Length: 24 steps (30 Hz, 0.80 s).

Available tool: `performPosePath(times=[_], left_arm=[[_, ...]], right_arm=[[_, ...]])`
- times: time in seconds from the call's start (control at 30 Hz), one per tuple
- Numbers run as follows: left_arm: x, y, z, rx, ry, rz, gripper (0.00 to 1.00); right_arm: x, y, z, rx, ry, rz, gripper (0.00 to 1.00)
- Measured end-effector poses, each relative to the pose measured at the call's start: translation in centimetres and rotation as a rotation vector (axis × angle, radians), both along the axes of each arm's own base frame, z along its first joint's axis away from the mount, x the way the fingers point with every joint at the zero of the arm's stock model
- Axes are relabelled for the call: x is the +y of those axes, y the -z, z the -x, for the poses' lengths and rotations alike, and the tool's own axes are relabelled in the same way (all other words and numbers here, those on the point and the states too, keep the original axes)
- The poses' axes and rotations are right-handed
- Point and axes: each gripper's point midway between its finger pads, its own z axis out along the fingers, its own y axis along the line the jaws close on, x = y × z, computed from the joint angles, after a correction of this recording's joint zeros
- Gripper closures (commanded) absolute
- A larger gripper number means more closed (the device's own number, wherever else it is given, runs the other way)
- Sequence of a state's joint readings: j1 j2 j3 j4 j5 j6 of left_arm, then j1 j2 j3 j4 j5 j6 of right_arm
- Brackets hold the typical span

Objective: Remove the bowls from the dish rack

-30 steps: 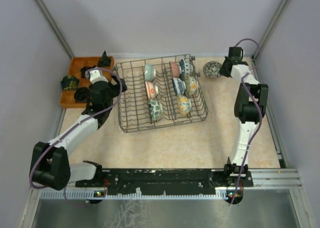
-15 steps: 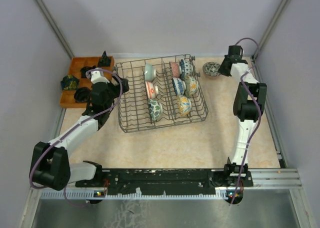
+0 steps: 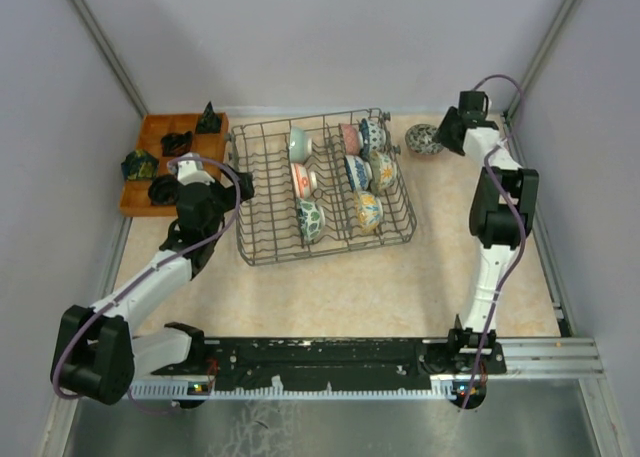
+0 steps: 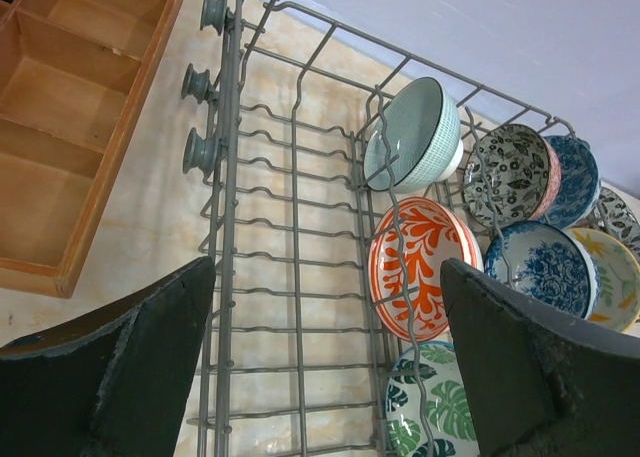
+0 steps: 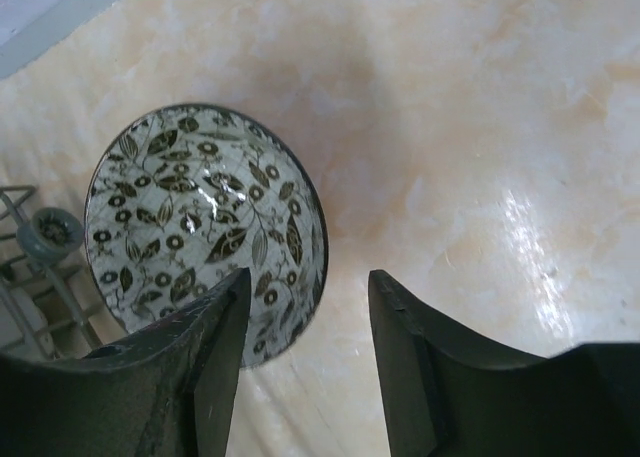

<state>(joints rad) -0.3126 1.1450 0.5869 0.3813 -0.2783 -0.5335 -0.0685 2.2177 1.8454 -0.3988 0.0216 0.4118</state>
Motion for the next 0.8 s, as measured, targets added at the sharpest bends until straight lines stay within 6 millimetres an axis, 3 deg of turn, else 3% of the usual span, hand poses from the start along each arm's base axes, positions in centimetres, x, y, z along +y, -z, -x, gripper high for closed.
performPosePath(times=[0.13, 0.23, 0.3, 0.43, 0.5, 0.6, 0.7, 0.8], left_arm=[[0.1, 0.2, 0.2, 0.0, 0.001, -0.008, 0.01], [0.2, 0.4, 0.2, 0.003, -0.002, -0.016, 0.01], [0.3, 0.4, 0.2, 0.002, -0.004, -0.017, 0.01], [0.3, 0.4, 0.2, 0.0, -0.006, -0.02, 0.01], [0.3, 0.5, 0.3, 0.003, -0.006, -0.023, 0.01], [0.5, 0.7, 0.3, 0.006, -0.009, -0.031, 0.01], [0.5, 0.7, 0.4, 0.006, -0.01, -0.038, 0.01], [0.5, 0.7, 0.4, 0.006, -0.011, -0.039, 0.01]], right_arm=[[0.3, -2.2, 2.0, -0.016, -0.006, 0.05, 0.45], [2.1, -6.2, 2.6, -0.078, -0.045, 0.15, 0.45], [5.0, -9.6, 3.0, -0.145, -0.097, 0.222, 0.44], [13.7, -15.0, 5.1, -0.26, -0.257, 0.349, 0.45], [17.5, -16.3, 6.1, -0.285, -0.325, 0.41, 0.45], [21.0, -17.0, 7.2, -0.275, -0.377, 0.522, 0.46], [22.7, -17.0, 7.3, -0.246, -0.377, 0.646, 0.47], [23.4, -15.5, 7.2, -0.188, -0.371, 0.759, 0.49]])
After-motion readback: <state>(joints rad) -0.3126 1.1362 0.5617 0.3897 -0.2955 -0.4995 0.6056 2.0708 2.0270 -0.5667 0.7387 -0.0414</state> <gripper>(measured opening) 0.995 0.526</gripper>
